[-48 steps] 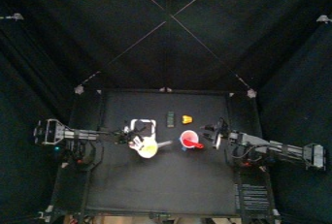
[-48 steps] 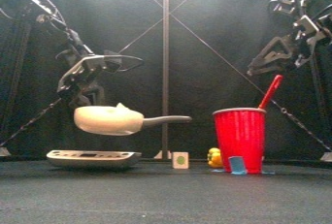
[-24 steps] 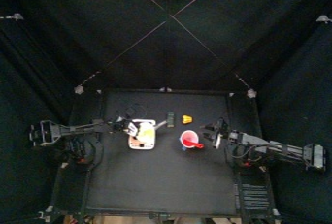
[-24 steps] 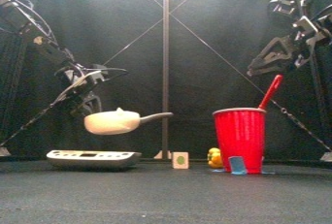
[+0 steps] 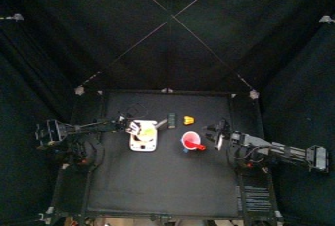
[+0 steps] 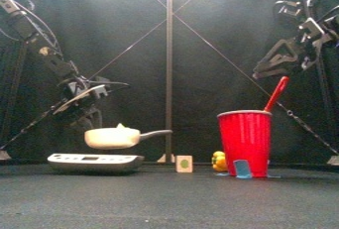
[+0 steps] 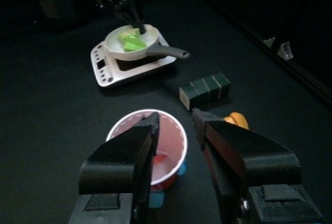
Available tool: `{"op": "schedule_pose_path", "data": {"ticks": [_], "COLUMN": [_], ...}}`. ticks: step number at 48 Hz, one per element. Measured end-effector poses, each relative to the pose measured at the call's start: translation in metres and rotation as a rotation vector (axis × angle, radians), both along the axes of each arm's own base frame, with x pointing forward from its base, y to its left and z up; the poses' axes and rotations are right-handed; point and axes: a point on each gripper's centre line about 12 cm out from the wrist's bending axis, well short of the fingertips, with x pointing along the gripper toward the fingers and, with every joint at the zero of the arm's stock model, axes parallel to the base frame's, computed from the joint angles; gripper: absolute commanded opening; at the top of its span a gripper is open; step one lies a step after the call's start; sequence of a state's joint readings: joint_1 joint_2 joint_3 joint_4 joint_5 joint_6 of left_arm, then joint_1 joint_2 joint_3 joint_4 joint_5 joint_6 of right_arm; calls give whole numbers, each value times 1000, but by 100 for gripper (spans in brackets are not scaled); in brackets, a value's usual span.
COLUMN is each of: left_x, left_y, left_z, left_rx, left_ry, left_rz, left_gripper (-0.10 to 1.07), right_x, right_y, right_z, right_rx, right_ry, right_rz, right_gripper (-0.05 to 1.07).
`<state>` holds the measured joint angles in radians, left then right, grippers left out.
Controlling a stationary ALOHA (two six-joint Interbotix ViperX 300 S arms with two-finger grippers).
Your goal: Place pan on stove
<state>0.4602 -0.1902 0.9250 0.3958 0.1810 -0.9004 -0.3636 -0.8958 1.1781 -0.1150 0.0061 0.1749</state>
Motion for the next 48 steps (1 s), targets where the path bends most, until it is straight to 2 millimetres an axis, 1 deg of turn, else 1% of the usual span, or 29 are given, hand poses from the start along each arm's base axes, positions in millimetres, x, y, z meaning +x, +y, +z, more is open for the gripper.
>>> {"op": "schedule_pose_path", "data": {"ticks": [19, 33, 37, 48], "left_x": [-6, -6, -6, -6], "left_y": [-1, -1, 0, -1], "left_z": [-5, -5, -4, -7], "left_rx": [-13, -15, -15, -25], "left_ry": [32, 38, 36, 36], "left_rz": [15, 18, 19, 24], "left_gripper": [31, 32, 35, 50], "right_x": [0, 0, 0, 0], "right_y": [0, 0, 0, 0], "right_z": [0, 0, 0, 0], "right_rx": [-1, 0, 1, -1], "right_ry": [-1, -1, -2, -3], "right_rz": [0, 0, 0, 0], "right_gripper": [74, 74, 74, 74]}}
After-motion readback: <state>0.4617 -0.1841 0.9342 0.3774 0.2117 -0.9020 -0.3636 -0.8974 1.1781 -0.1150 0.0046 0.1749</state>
